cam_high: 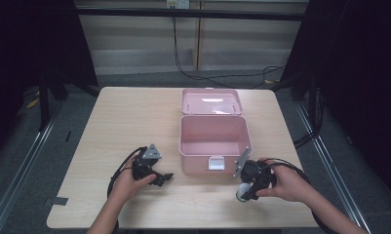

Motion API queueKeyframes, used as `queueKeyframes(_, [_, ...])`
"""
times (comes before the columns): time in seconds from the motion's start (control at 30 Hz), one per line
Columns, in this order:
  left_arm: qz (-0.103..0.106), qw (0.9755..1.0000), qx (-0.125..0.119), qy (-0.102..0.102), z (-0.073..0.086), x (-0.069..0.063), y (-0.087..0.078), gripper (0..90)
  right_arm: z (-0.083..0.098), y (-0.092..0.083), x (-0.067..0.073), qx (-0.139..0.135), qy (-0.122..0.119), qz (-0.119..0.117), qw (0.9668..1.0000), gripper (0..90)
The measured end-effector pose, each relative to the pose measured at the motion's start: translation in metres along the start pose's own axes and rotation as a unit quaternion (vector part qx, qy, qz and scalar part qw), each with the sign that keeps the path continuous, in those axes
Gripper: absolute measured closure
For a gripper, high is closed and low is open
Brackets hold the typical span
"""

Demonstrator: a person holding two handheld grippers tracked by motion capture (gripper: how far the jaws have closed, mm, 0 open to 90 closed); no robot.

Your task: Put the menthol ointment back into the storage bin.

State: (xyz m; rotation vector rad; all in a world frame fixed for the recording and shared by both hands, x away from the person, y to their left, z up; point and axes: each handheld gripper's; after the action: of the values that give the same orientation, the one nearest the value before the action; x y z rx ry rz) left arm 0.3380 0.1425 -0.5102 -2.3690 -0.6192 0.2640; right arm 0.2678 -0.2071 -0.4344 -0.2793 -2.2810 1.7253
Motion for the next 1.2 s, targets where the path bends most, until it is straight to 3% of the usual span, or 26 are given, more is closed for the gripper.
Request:
queueKeyframes(0.13, [0.0, 1.0, 0.0, 0.0, 0.0, 0.0, 0.0, 6.5, -0.001, 0.0, -0.001, 0.002, -0.008, 0.0, 1.0, 50.0])
queueKeyframes(0.63, [0.0, 1.0, 0.0, 0.0, 0.0, 0.0, 0.0, 6.5, -0.003, -0.003, -0.001, 0.027, 0.003, -0.003, 0.9996, 50.5])
queueKeyframes(1.2, [0.0, 1.0, 0.0, 0.0, 0.0, 0.0, 0.0, 6.5, -0.007, -0.039, 0.0, 0.034, 0.031, -0.006, 0.9989, 50.6])
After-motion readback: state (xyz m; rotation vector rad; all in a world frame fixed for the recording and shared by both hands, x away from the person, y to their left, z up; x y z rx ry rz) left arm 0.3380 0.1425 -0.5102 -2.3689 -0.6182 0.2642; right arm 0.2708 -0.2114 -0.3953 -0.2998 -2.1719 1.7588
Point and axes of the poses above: each handheld gripper's, and its own axes: y roughly forward along the jaws, z roughly out of its underside, x roughly to its left, and after that the axes turned 4 degrees about -x, right-handed
